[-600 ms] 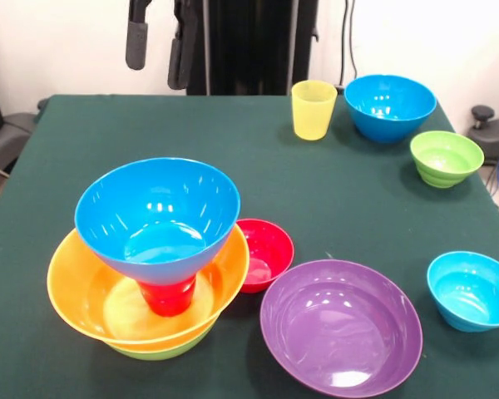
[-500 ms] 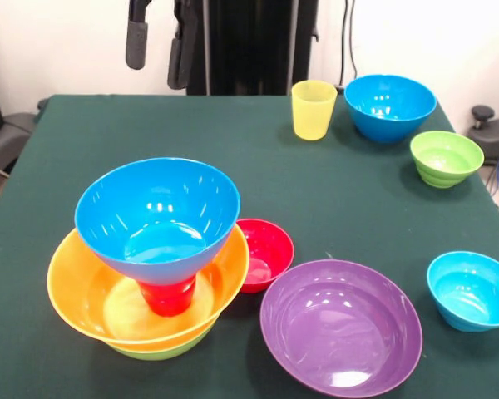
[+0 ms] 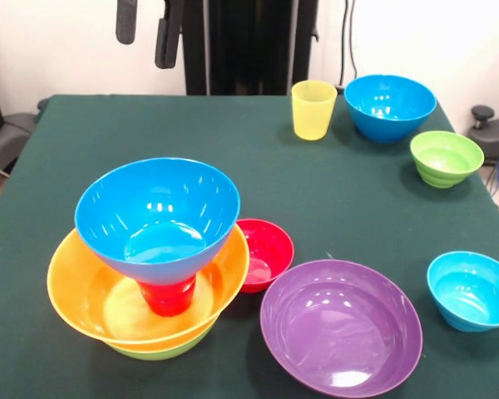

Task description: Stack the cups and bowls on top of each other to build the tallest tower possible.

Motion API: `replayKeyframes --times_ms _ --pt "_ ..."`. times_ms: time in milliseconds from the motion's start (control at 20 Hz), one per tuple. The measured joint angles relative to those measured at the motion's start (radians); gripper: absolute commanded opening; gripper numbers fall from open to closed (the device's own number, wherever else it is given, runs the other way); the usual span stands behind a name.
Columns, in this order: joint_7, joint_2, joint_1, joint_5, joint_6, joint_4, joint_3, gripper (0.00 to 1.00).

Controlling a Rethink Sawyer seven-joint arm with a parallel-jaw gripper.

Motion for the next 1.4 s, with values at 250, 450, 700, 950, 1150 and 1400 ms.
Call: replayKeyframes --times_ms 250,450,700,950,1150,1400 --pt "0.000 0.021 0.038 0.008 0.000 -0.008 -0.026 1.00" --pt "0.000 0.045 0.074 0.021 0.000 -0.008 -0.052 1.00" --pt "0.004 0.092 0.118 0.050 0.000 -0.008 -0.085 1.00" --pt "0.031 0.135 0.154 0.070 -0.001 -0.011 -0.124 1.00" --pt "0.077 0.182 0.192 0.087 -0.002 -0.034 -0.167 1.00" --pt "0.155 0.242 0.241 0.100 -0.002 -0.086 -0.228 1.00"
